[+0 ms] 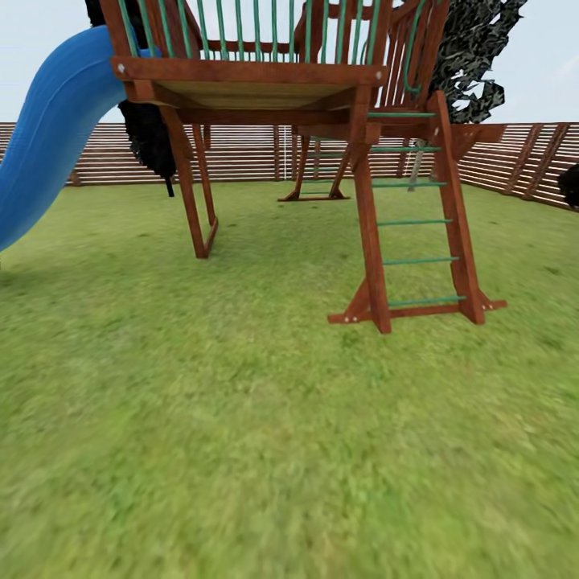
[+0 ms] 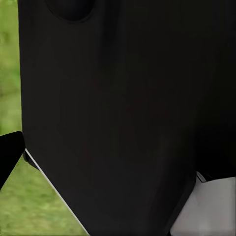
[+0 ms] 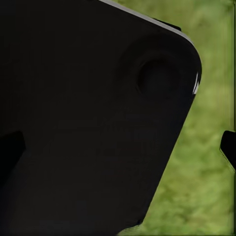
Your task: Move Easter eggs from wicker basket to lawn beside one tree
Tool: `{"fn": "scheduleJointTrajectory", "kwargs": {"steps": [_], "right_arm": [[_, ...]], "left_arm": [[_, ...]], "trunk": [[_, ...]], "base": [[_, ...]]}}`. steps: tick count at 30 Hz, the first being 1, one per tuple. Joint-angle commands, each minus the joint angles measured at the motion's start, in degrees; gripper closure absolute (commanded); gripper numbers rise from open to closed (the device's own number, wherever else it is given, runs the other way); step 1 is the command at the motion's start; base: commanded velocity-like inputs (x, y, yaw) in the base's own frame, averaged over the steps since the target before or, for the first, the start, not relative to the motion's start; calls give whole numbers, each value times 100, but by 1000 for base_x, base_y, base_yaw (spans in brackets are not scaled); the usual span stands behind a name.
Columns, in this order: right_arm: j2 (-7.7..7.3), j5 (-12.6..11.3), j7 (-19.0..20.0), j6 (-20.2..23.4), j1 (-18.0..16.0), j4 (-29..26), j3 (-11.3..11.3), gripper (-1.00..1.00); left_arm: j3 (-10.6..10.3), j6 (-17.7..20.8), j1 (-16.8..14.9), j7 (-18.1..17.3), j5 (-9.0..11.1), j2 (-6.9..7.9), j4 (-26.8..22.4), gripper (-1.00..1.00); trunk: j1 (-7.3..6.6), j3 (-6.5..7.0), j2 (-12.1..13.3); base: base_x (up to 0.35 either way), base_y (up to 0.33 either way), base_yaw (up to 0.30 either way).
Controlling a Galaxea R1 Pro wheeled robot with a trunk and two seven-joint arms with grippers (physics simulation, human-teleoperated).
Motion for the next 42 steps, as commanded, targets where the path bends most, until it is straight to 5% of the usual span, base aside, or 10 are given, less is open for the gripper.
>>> {"fn": "scheduleJointTrajectory", "kwargs": {"steps": [1,12,42], "right_arm": [[-3,11,1,-20,-3,6,26,-100],[9,-36,-40,-27,-3,8,28,-100],[-26,-21,-40,-48,-3,-19,28,-100]], "left_arm": [[28,-13,-2,-4,39,-4,4,-100],[28,-13,-2,0,39,0,4,-100],[37,-13,-2,0,39,-5,4,-100]], "trunk": [[3,-6,-2],[3,-34,-2],[3,-35,-2]], "base": [[329,0,66],[329,0,197],[331,0,3]]}}
